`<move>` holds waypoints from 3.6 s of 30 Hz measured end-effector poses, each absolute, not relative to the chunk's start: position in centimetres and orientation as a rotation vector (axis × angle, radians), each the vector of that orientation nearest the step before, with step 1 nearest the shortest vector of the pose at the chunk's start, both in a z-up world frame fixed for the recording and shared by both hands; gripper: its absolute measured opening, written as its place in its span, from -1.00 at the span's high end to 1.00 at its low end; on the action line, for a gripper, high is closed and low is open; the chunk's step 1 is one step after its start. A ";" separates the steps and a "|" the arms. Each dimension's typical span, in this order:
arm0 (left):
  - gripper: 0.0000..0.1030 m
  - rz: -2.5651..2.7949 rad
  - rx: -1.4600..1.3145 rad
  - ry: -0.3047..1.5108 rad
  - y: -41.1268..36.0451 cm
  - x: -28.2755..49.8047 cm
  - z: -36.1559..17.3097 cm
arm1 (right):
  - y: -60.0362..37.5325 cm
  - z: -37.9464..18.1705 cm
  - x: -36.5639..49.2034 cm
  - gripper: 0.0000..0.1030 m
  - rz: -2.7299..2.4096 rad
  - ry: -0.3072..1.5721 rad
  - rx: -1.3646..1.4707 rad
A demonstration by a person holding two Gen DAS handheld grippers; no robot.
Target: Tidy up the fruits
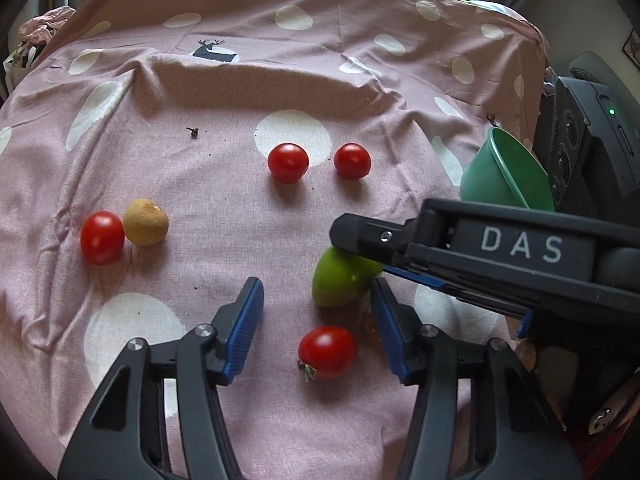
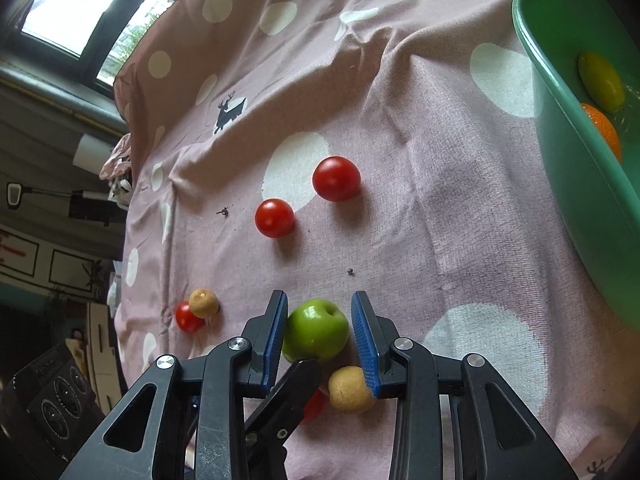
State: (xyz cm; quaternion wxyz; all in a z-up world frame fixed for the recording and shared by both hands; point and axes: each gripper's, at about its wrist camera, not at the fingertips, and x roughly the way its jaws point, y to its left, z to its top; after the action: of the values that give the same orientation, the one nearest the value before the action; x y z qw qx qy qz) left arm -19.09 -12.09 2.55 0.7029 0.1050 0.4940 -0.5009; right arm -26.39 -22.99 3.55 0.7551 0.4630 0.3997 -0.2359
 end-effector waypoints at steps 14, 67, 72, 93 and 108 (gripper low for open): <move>0.41 -1.161 0.204 1.043 -12.0 -19.9 4.7 | -22.3 4.2 -26.3 0.30 -0.472 0.823 1.018; 0.42 -1.532 0.355 0.781 -21.9 -34.1 11.6 | -28.2 12.5 -44.2 0.29 -0.742 0.361 1.016; 0.42 -1.555 0.364 0.813 -22.8 -34.3 11.0 | -28.7 11.8 -44.7 0.29 -0.778 0.378 1.032; 0.42 -1.603 0.334 0.957 -24.3 -33.8 8.7 | -29.7 10.5 -44.6 0.29 -0.892 0.475 1.043; 0.49 -1.580 0.311 0.956 -23.4 -33.2 9.1 | -29.5 10.5 -44.6 0.30 -0.967 0.502 1.017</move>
State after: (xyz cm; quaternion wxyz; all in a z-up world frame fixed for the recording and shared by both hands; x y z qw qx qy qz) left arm -33.16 -23.37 9.06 0.5928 0.1337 0.4111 -0.6795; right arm -44.59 -29.52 10.47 0.7350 0.4627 0.2283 -0.4400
